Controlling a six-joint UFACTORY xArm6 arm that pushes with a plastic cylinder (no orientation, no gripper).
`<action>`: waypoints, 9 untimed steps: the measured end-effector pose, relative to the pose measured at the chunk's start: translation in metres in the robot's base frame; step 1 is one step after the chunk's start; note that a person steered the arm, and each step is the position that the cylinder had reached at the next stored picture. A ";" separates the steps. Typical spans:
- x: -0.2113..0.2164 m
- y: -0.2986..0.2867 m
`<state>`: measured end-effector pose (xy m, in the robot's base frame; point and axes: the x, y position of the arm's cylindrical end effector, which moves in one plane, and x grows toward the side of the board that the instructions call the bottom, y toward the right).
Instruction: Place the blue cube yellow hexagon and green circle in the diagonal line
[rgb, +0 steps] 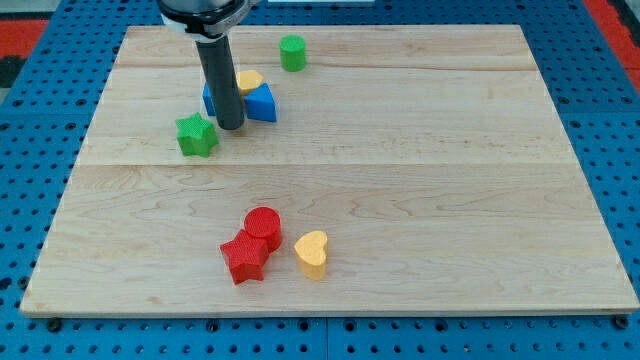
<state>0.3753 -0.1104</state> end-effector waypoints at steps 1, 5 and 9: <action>-0.017 0.013; -0.054 0.000; -0.064 -0.001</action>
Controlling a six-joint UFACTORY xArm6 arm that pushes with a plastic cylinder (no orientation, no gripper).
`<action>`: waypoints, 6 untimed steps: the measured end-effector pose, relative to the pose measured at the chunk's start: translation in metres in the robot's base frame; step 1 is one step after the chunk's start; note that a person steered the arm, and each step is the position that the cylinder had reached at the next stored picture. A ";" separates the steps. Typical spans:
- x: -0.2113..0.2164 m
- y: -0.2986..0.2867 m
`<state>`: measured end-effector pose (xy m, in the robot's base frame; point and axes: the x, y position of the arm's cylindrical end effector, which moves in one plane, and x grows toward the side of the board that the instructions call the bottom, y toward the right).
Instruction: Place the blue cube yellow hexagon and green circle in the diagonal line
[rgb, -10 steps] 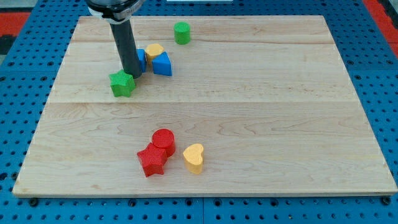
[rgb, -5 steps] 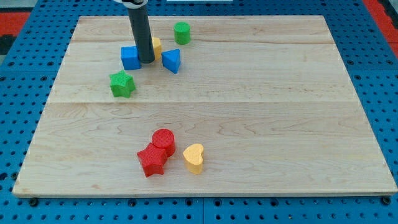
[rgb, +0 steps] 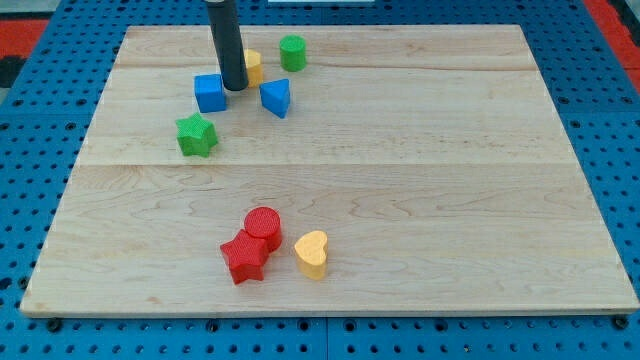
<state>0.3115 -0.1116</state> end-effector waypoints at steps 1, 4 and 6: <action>0.000 -0.003; -0.016 -0.020; -0.024 -0.027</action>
